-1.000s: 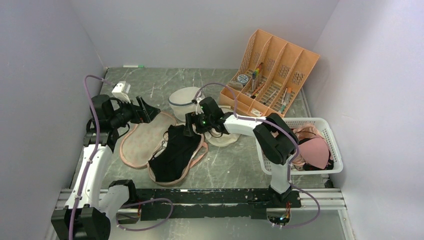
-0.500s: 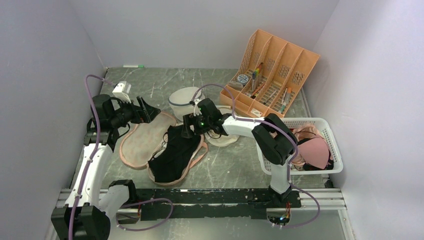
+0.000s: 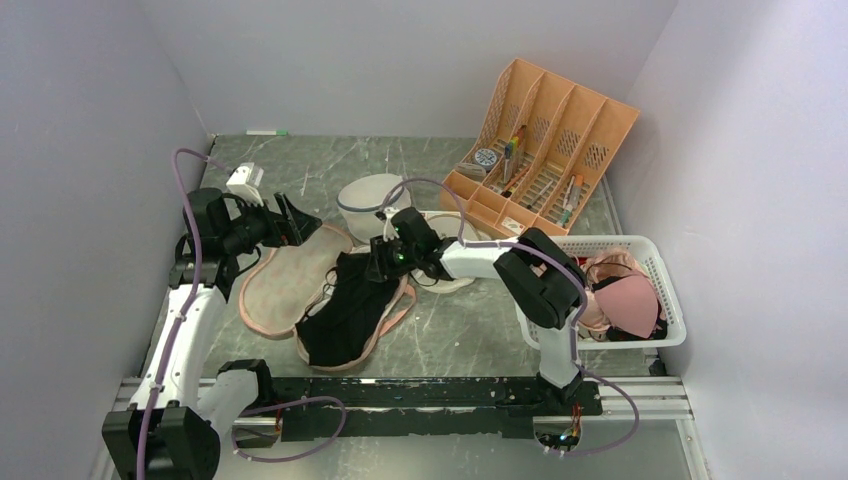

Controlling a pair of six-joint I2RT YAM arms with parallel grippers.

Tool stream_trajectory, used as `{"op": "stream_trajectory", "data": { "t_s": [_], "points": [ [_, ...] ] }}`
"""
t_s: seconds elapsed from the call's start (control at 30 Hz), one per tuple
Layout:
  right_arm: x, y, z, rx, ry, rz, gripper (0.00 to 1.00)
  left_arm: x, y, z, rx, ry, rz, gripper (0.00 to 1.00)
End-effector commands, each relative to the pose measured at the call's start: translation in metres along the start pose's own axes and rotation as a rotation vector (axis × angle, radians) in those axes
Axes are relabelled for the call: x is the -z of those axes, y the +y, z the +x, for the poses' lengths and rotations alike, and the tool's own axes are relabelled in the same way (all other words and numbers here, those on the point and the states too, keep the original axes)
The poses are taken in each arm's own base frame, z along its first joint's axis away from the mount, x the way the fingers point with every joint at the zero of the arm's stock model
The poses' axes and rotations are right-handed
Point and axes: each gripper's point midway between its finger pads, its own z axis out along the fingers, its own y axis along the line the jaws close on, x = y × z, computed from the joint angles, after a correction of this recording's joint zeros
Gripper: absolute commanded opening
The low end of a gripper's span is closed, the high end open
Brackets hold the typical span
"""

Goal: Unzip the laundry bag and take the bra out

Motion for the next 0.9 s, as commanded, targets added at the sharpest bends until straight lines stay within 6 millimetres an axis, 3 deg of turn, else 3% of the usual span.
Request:
{"op": "stream_trajectory", "data": {
  "t_s": [0.0, 0.23, 0.57, 0.73, 0.87],
  "points": [
    [0.011, 0.011, -0.004, -0.011, -0.039, -0.028, 0.28, -0.002, -0.001, 0.005, -0.011, 0.015, 0.013, 0.99],
    [0.037, 0.027, -0.027, 0.01, -0.12, -0.043, 0.01, -0.003, -0.001, 0.006, -0.009, 0.019, 0.013, 0.99],
    [0.085, 0.029, -0.037, 0.008, -0.193, -0.012, 0.0, -0.004, -0.001, 0.008, -0.002, 0.028, 0.019, 0.99],
    [0.137, 0.02, -0.058, 0.03, -0.283, 0.062, 0.0, -0.004, -0.002, 0.009, -0.001, 0.032, 0.026, 0.99],
    [0.201, 0.003, -0.083, 0.076, -0.4, 0.22, 0.0, -0.003, -0.004, 0.008, -0.003, 0.03, 0.029, 0.99]
  ]
}}
